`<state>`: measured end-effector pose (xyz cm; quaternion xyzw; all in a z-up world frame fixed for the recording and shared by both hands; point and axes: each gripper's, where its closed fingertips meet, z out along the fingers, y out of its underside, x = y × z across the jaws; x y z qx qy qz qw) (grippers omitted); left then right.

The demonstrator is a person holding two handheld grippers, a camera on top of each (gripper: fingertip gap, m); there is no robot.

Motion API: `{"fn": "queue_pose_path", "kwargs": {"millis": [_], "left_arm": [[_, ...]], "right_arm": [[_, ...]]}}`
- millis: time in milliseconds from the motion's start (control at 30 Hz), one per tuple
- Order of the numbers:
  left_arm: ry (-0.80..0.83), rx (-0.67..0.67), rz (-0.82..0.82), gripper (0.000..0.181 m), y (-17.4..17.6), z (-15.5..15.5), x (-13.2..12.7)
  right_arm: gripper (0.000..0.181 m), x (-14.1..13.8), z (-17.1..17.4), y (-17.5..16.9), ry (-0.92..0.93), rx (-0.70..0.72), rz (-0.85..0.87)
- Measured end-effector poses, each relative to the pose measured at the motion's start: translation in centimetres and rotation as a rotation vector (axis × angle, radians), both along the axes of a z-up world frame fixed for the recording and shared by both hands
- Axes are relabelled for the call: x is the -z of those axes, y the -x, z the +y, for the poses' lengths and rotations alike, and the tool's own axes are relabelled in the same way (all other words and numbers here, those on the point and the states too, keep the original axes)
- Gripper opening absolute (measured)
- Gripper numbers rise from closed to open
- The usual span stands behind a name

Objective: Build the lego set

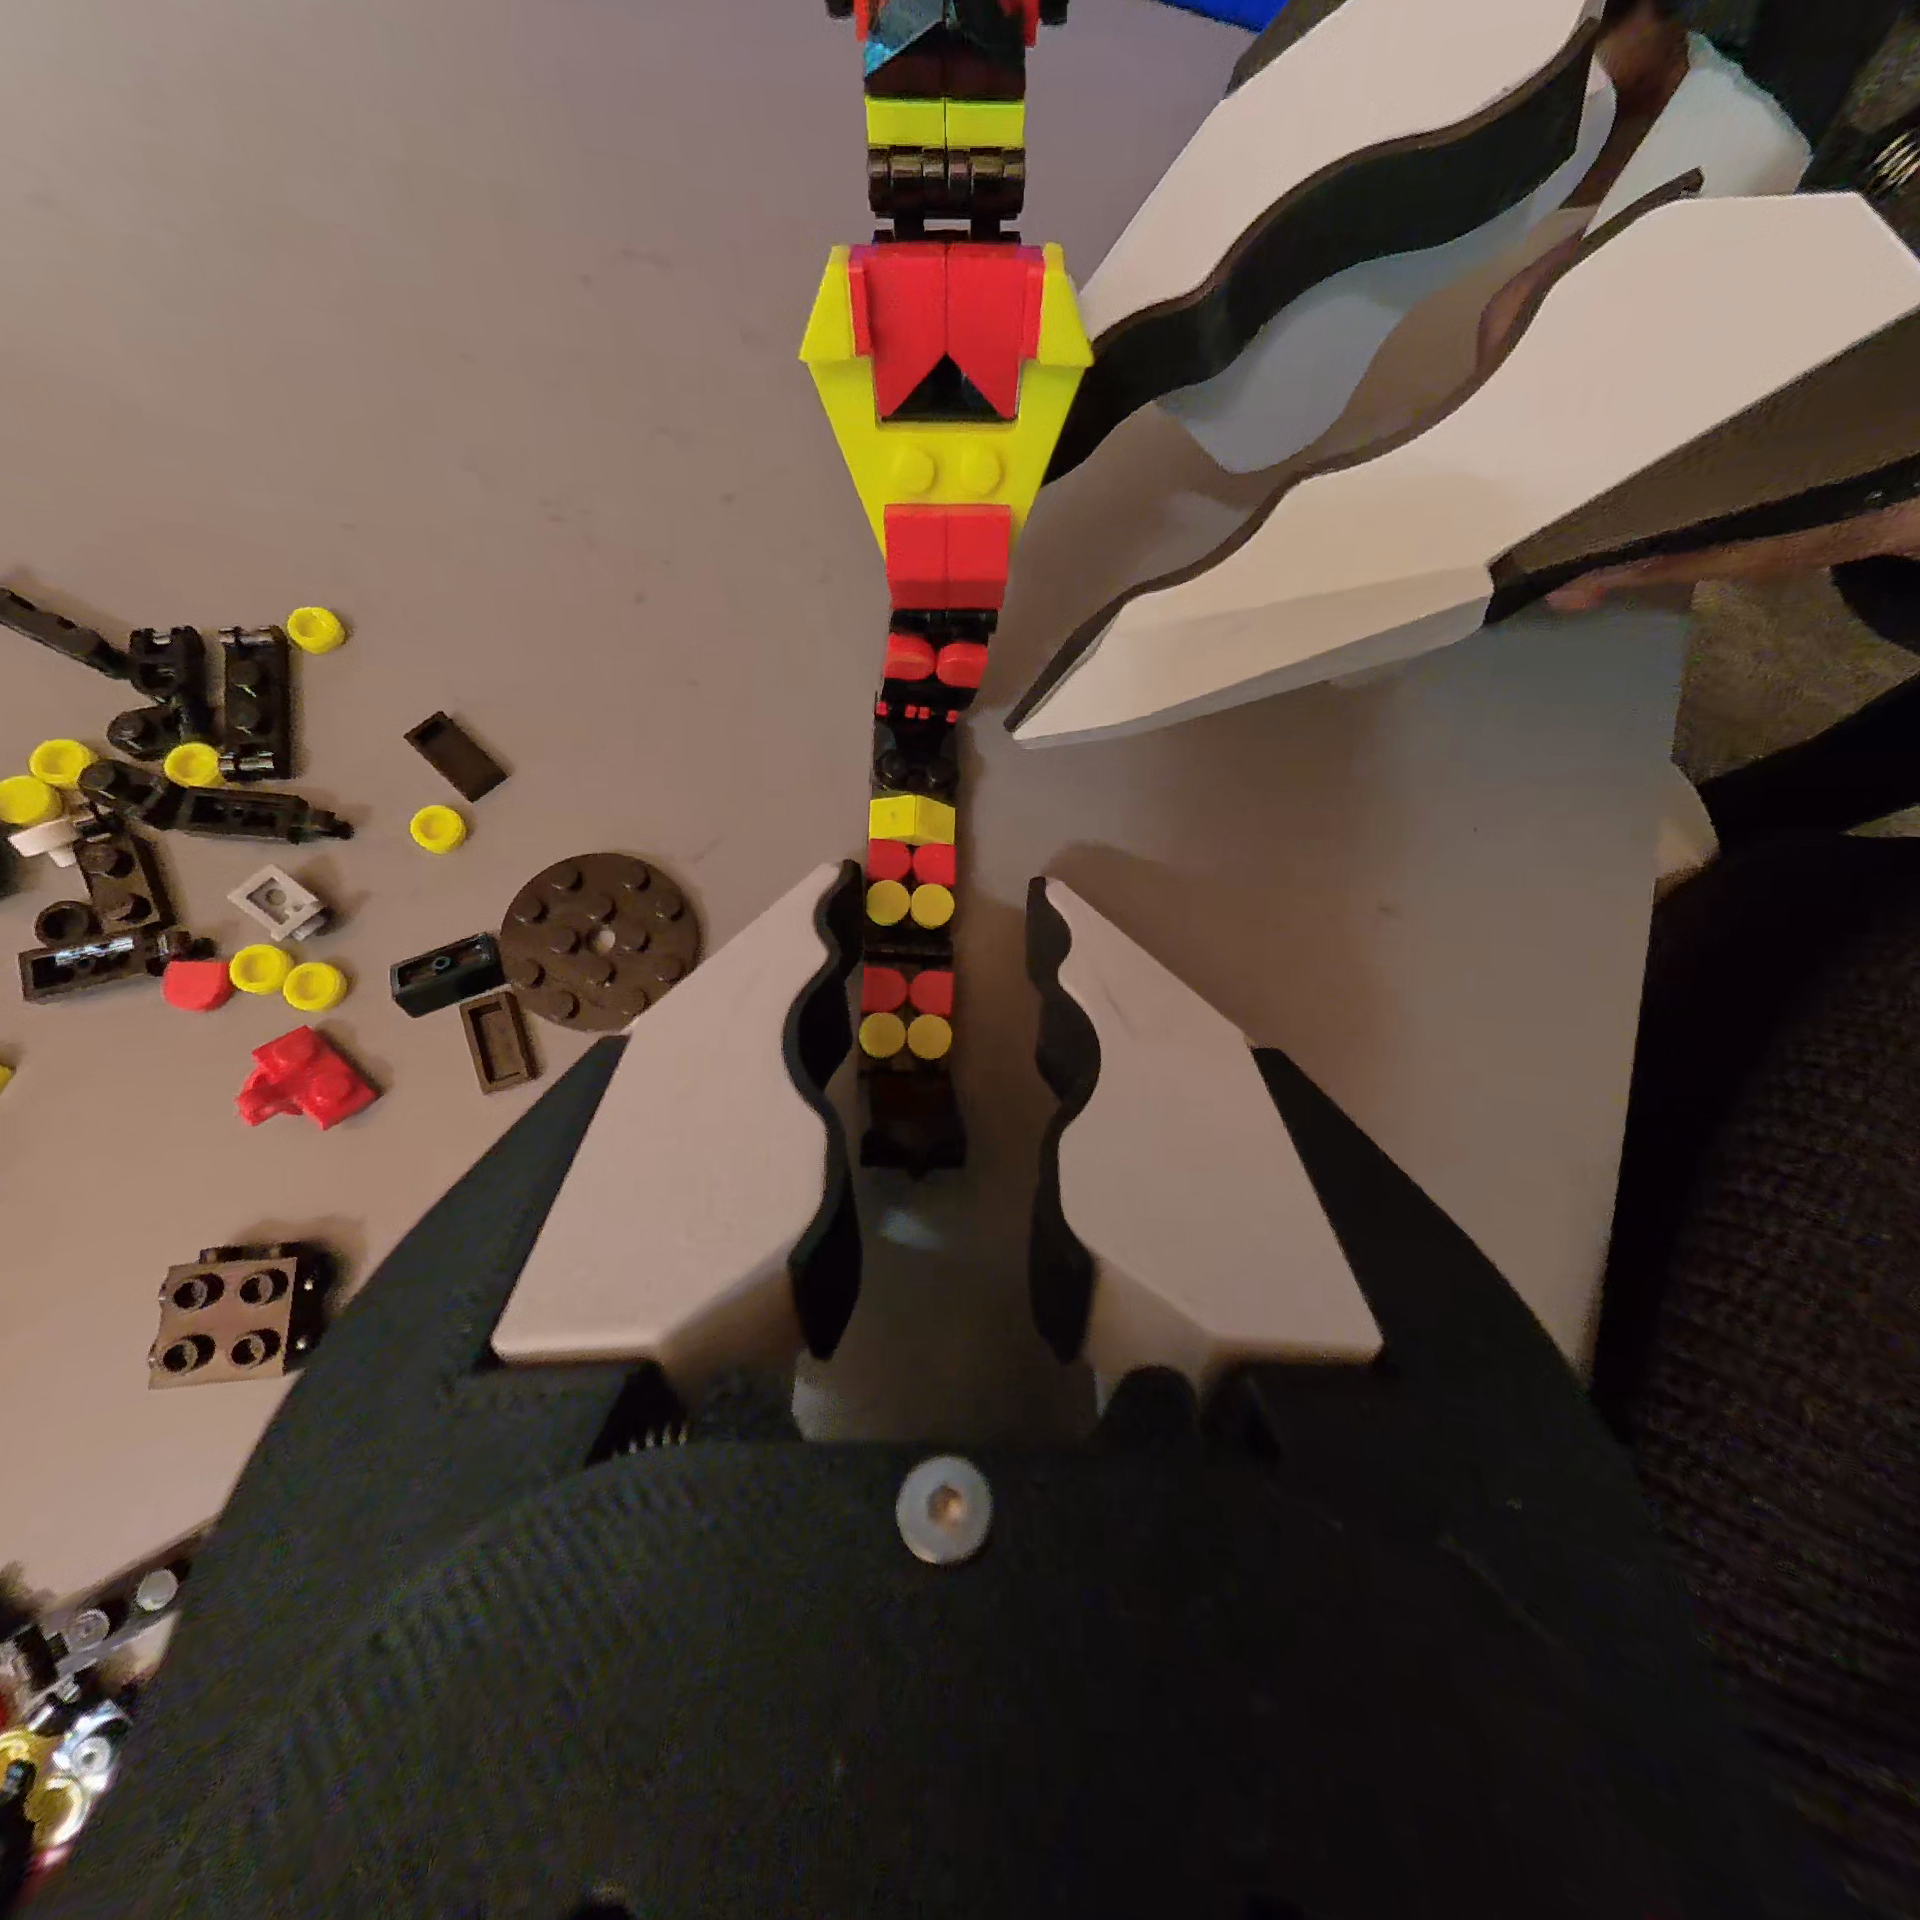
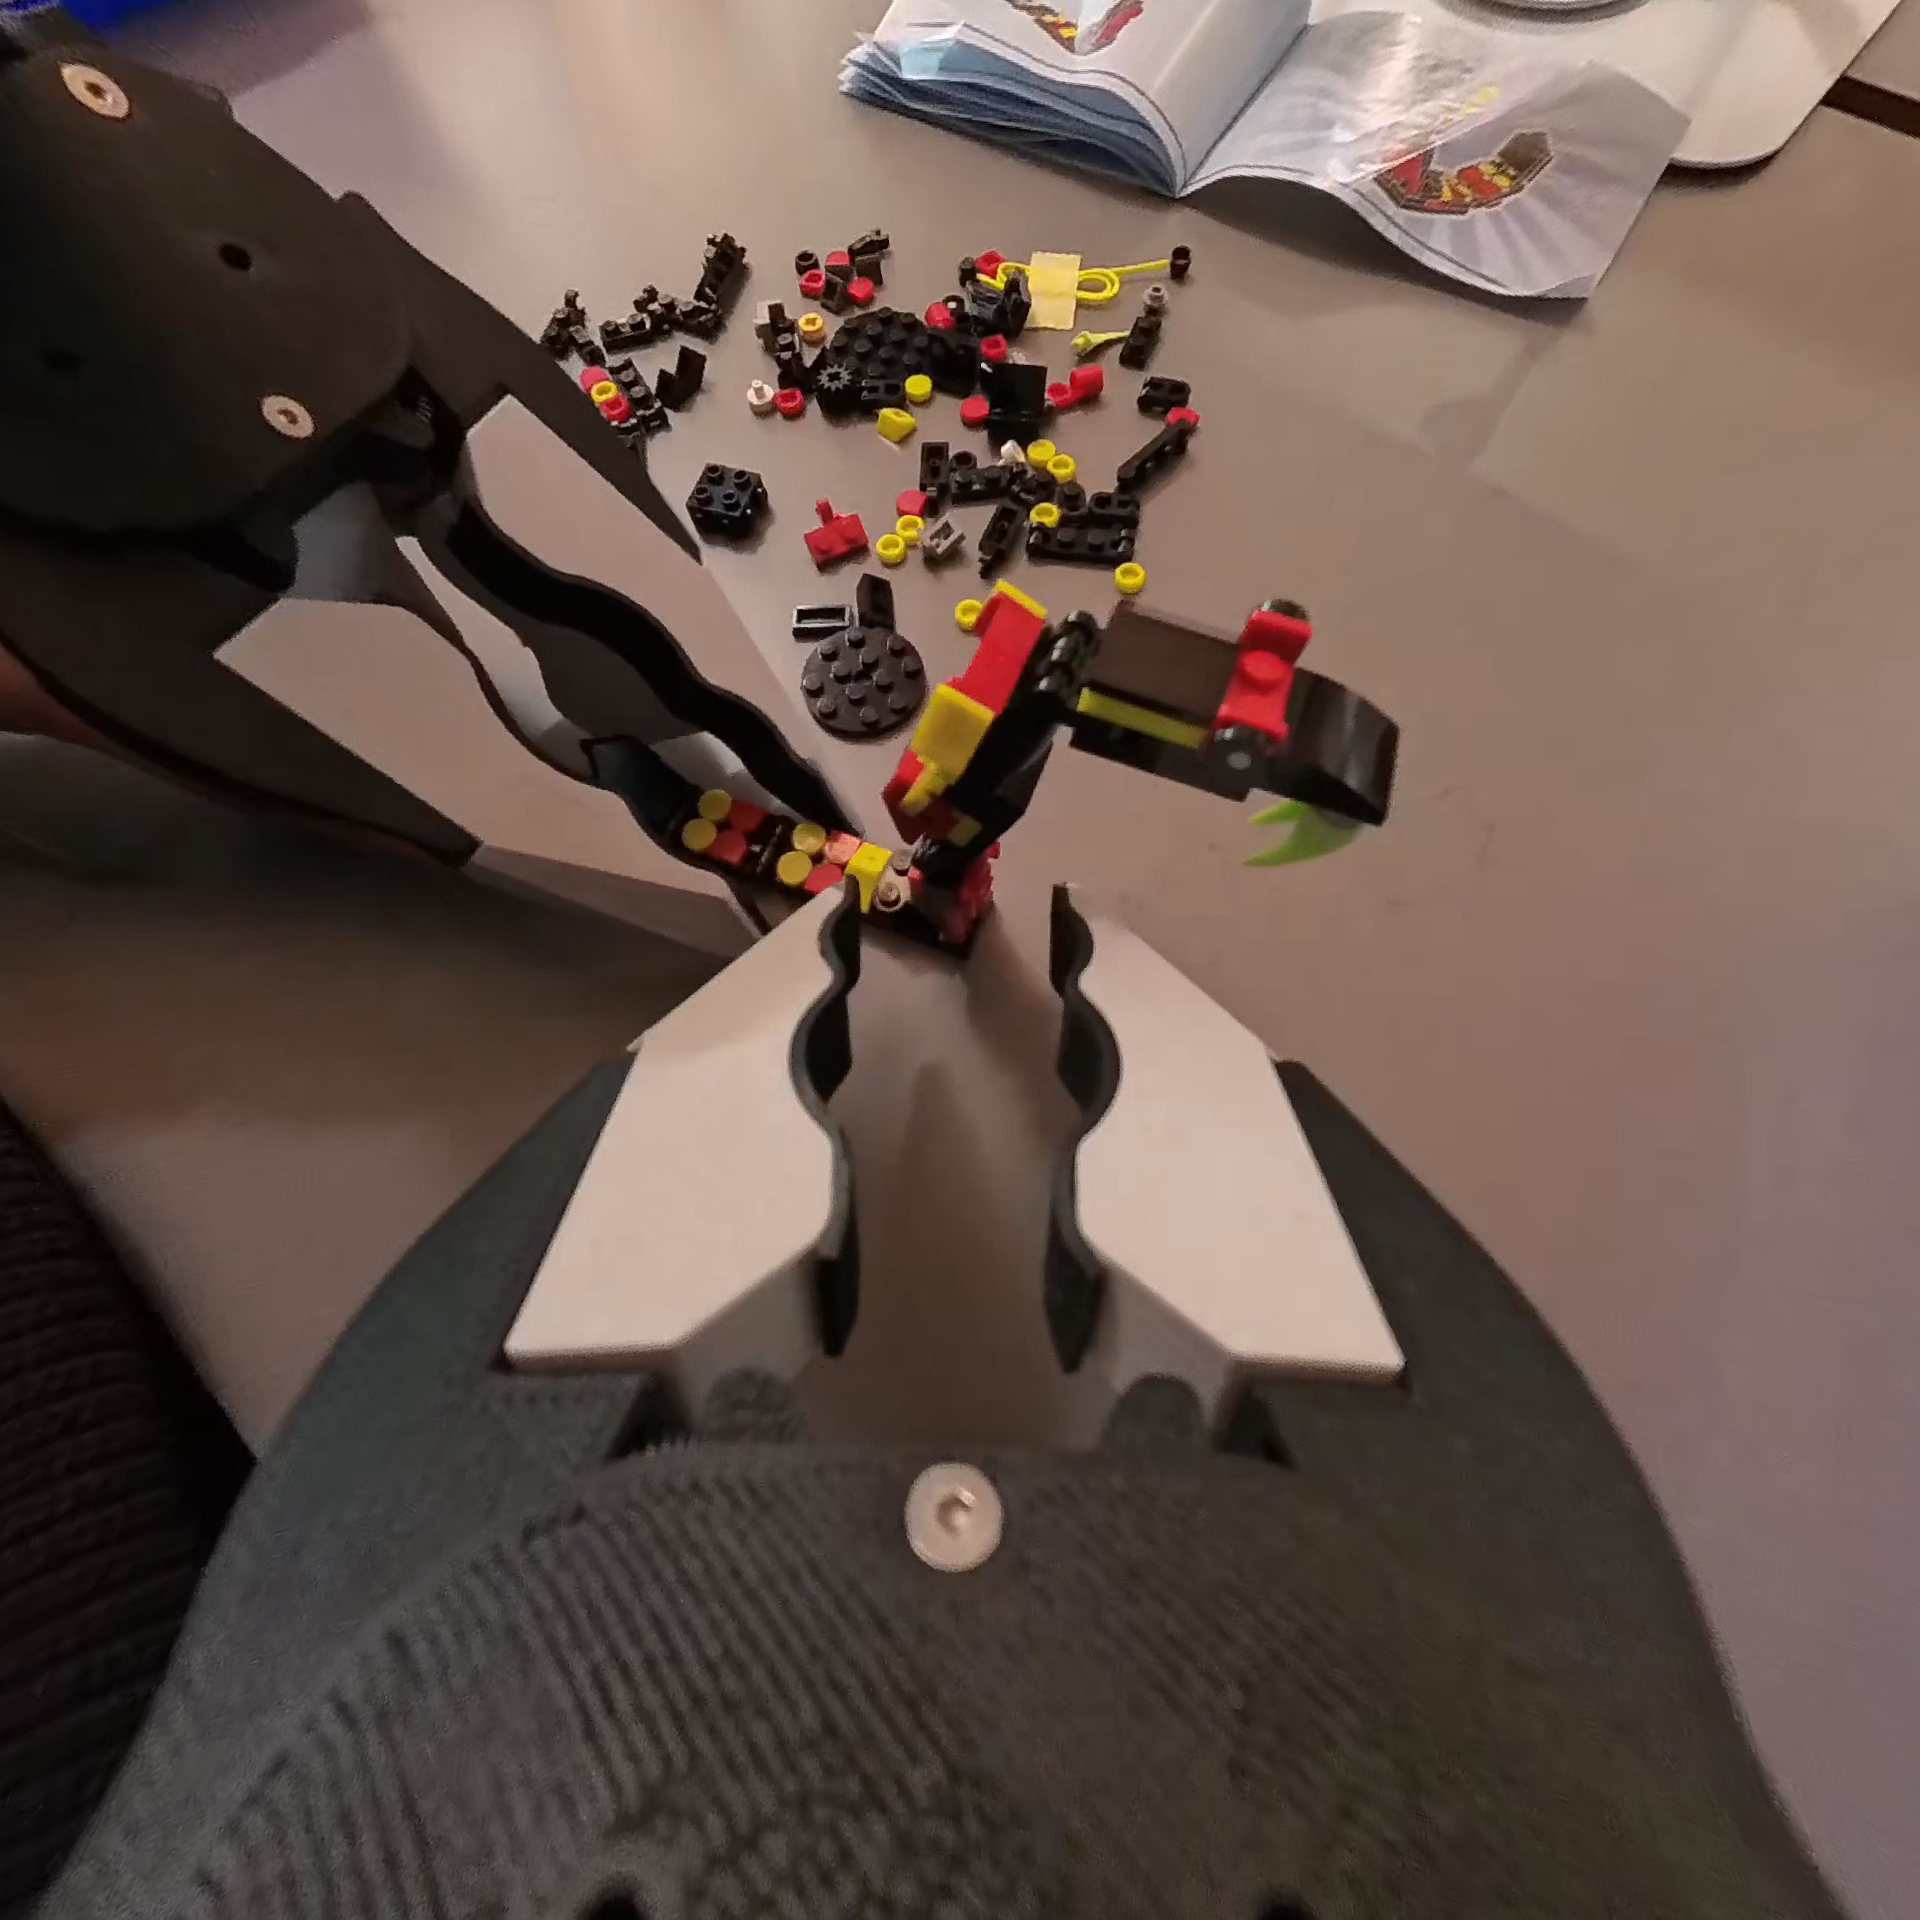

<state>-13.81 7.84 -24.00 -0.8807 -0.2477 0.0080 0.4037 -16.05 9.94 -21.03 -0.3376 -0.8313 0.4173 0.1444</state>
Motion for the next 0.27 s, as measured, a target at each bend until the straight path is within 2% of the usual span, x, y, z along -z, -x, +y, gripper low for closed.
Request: {"fn": "queue_pose_path", "kwargs": {"millis": [267], "left_arm": [[-0.008,-0.032,-0.026,0.020,0.39,-0.16,0.09]], "right_arm": [[0.035,0.28,-0.54,0.18,0.026,-0.006,-0.020]]}}
